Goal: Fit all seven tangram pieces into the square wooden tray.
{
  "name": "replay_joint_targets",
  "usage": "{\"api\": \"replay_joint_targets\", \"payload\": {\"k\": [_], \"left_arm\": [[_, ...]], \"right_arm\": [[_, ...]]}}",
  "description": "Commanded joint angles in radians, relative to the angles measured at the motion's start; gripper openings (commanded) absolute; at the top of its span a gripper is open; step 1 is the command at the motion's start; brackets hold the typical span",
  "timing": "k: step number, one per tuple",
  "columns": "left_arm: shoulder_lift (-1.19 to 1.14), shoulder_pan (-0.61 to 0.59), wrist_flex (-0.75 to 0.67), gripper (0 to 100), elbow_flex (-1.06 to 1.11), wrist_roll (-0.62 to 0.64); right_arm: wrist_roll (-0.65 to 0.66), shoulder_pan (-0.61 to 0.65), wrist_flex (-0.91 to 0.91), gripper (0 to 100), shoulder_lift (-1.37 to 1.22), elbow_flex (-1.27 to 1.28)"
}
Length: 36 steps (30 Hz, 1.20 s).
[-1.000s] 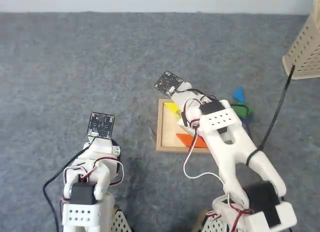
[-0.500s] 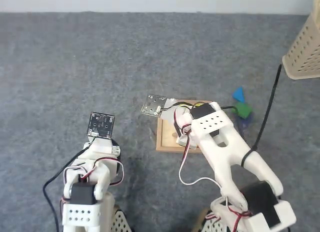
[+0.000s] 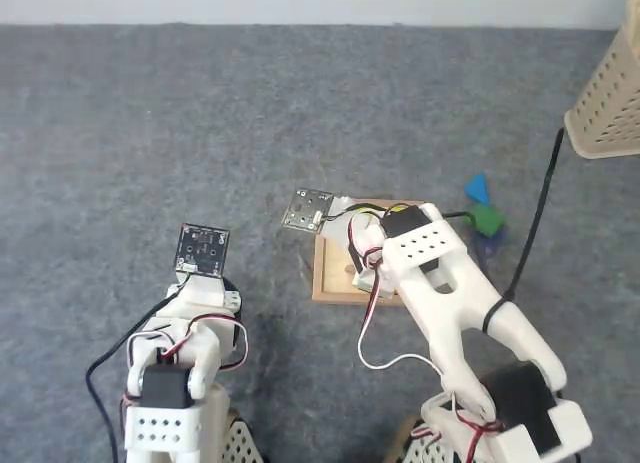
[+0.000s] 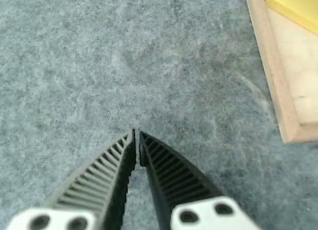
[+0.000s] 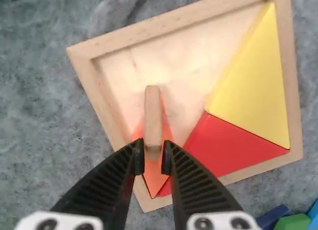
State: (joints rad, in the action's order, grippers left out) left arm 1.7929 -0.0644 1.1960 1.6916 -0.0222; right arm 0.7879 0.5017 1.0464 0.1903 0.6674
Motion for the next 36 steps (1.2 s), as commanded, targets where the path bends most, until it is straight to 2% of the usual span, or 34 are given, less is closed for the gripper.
{"api": "replay_joint_targets", "payload": {"k": [1,5,17,26,36], "left_arm": [[0.003,-0.005,0.005,1,-0.005,0.009],[0.003,-0.005,0.005,1,-0.005,0.009],[0.003,-0.005,0.005,1,-0.005,0.009],[0.003,-0.005,0.005,1,-0.005,0.009],[0.003,-0.005,0.005,1,-0.005,0.009]], "right_arm": [[0.020,0.002,0.012,9.0,0.065,-0.038],[0.015,0.001,-0.001,8.7,0.065,-0.040],[-0.169,-0.087,-0.147,8.8,0.070,-0.040],[-0.172,-0.081,-0.145,8.7,0.065,-0.034],[-0.172,-0.081,-0.234,8.6,0.064,0.026]]}}
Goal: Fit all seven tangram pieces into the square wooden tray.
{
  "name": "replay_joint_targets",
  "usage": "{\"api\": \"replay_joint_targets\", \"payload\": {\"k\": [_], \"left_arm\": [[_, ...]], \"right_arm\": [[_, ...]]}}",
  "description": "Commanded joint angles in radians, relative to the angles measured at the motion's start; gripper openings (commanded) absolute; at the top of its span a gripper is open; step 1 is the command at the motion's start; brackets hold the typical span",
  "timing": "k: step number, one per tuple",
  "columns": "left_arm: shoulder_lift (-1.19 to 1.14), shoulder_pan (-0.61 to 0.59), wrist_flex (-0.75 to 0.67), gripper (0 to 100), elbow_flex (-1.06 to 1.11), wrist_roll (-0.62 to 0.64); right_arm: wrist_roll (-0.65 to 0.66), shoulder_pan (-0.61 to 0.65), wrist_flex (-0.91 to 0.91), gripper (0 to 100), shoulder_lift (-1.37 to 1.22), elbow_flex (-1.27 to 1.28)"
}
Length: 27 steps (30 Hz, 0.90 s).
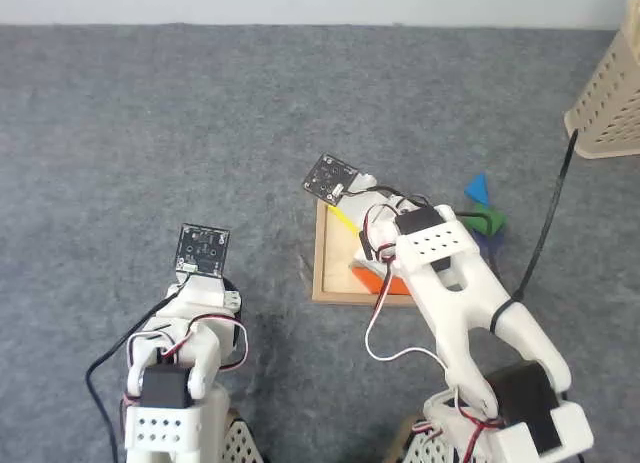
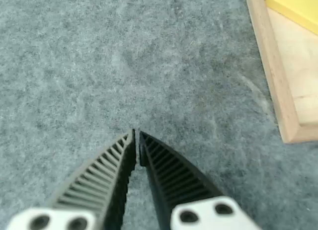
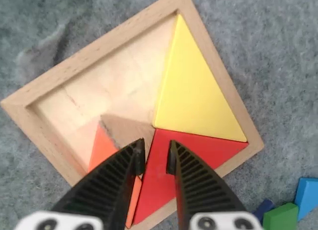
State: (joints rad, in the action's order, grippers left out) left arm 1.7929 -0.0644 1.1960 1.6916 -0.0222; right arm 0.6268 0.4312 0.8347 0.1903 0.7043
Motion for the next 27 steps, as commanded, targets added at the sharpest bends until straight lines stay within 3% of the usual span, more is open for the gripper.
{"api": "replay_joint_targets", "payload": {"k": [1,4,7,27], "left_arm": [[0.003,-0.005,0.005,1,-0.005,0.009],[0.003,-0.005,0.005,1,-0.005,0.009],[0.003,-0.005,0.005,1,-0.005,0.009],[0.003,-0.005,0.005,1,-0.005,0.009]], "right_arm": [[-0.011,-0.010,-0.024,8.6,0.064,-0.011],[-0.011,-0.010,-0.024,7.7,0.047,-0.011],[-0.011,-0.010,-0.051,0.6,-0.016,-0.011],[-0.018,-0.036,0.031,1.7,-0.093,-0.003]]}}
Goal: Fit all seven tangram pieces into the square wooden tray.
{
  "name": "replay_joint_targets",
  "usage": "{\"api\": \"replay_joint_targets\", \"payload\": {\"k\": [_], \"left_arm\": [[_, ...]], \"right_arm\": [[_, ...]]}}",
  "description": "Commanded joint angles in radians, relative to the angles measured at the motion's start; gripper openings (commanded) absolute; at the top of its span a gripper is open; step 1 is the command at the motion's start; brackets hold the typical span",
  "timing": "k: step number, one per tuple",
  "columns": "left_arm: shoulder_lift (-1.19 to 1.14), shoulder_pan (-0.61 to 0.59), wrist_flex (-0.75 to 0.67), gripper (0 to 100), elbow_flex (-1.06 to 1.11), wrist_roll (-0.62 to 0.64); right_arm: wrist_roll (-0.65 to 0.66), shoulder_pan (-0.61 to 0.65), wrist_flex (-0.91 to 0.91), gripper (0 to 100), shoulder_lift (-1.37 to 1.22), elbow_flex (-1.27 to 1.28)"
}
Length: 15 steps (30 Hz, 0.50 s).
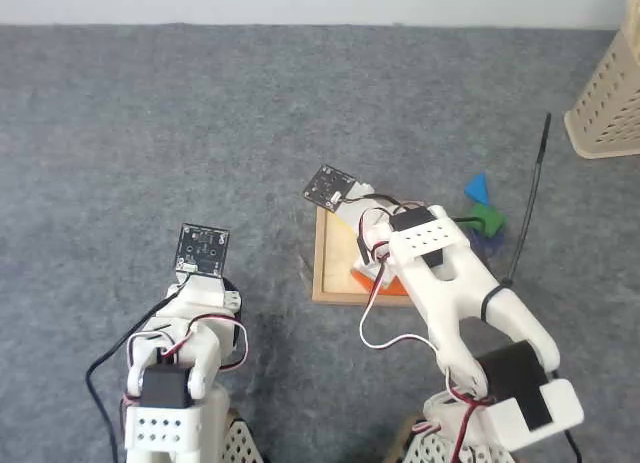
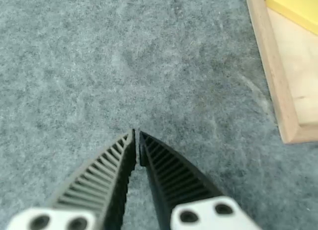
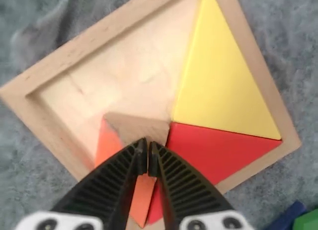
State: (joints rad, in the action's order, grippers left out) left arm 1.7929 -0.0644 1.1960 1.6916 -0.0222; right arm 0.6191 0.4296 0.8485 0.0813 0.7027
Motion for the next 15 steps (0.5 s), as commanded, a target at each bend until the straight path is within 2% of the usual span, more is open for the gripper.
{"api": "replay_joint_targets", "payload": {"k": [1,3,7,12,15], "left_arm": [[0.003,-0.005,0.005,1,-0.005,0.009],[0.003,-0.005,0.005,1,-0.005,0.009],[0.003,-0.005,0.005,1,-0.005,0.009],[0.003,-0.005,0.005,1,-0.005,0.009],[0.003,-0.005,0.005,1,-0.005,0.009]], "right_arm": [[-0.012,-0.050,0.018,1.7,0.021,0.000],[-0.025,-0.073,0.018,1.7,0.044,0.000],[-0.137,-0.111,0.028,1.7,0.166,0.006],[-0.172,-0.249,0.093,2.8,0.305,0.002],[-0.153,-0.355,0.140,10.6,0.312,0.000]]}}
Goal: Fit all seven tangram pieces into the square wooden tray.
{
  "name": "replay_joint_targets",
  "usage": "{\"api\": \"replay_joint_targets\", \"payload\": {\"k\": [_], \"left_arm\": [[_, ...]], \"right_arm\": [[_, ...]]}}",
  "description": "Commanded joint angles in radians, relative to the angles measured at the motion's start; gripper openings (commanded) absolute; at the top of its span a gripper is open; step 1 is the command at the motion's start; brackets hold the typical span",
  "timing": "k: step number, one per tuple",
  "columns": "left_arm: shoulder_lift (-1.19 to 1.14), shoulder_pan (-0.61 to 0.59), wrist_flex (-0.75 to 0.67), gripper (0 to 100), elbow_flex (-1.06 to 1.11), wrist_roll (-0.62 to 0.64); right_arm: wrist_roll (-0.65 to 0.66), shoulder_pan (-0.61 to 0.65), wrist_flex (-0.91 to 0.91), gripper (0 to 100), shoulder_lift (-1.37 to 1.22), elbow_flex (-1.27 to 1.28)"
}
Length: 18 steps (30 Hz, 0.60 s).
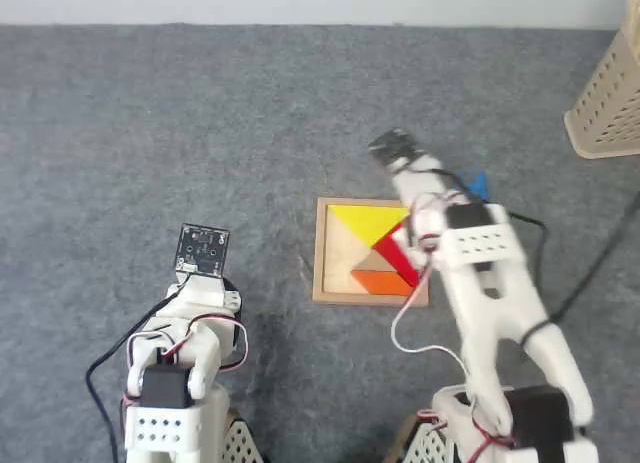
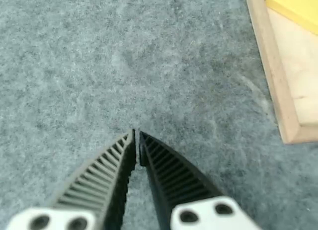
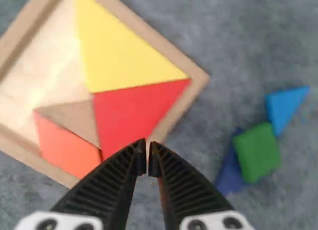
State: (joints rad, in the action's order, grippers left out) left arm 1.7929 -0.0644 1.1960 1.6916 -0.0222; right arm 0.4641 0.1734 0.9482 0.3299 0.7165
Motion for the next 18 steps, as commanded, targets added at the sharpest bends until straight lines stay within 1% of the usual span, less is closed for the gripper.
{"api": "replay_joint_targets", "payload": {"k": [1,3,6,8,11,15,18], "left_arm": [[0.003,-0.005,0.005,1,-0.005,0.009],[0.003,-0.005,0.005,1,-0.005,0.009],[0.003,-0.005,0.005,1,-0.005,0.009],[0.003,-0.005,0.005,1,-0.005,0.009],[0.003,-0.005,0.005,1,-0.005,0.009],[0.003,-0.005,0.005,1,-0.005,0.009],[0.003,-0.005,0.005,1,-0.005,0.009]], "right_arm": [[0.023,-0.136,0.045,13.8,0.058,-0.014],[0.057,-0.200,0.042,18.4,0.039,-0.017],[0.009,-0.252,0.054,17.7,-0.013,-0.080],[-0.061,-0.269,0.090,16.5,-0.064,-0.157],[-0.218,-0.268,0.139,16.5,-0.160,-0.292],[-0.413,-0.220,0.154,16.6,-0.321,-0.468],[-0.482,-0.182,0.156,16.6,-0.456,-0.594]]}}
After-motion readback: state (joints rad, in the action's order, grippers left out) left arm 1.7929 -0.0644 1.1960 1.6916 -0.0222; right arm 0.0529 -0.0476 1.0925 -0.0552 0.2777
